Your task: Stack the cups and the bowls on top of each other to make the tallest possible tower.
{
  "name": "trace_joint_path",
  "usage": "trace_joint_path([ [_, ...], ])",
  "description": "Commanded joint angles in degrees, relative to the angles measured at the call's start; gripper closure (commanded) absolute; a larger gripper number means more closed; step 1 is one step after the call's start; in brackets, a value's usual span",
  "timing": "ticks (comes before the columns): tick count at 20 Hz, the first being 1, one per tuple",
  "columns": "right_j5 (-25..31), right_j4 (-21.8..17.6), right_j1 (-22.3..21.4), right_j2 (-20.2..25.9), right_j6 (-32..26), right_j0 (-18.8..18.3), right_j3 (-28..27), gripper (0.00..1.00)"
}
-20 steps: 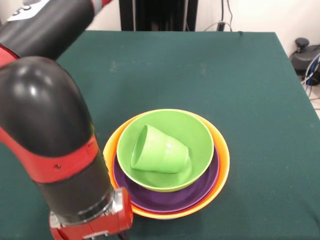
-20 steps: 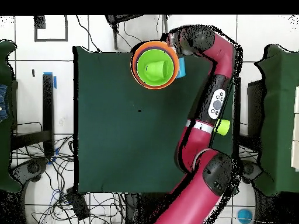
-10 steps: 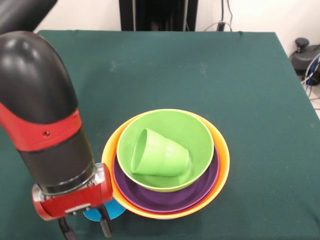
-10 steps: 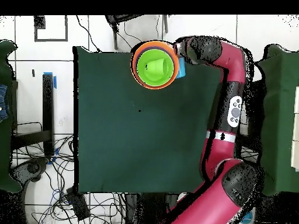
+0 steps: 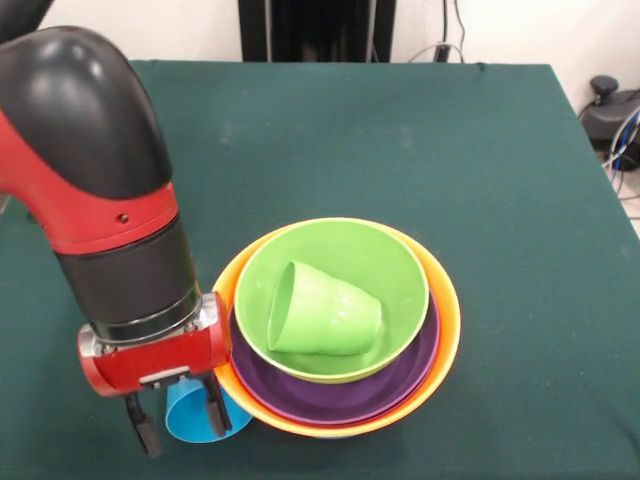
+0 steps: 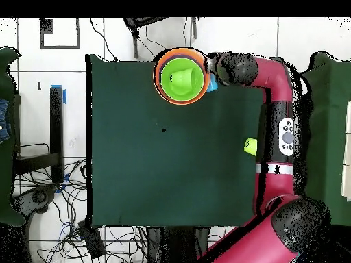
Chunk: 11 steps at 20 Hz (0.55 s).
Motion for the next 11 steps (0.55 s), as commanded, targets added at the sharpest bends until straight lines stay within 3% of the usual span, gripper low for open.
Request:
trace_joint_path([
  [1,-4.86,1.94,-2.11,-14.10,9.79,1.60,7.97,0.00],
  [11,-7.49,6.72,-4.28,-19.79,7.78,3.45,9.25,0.00],
])
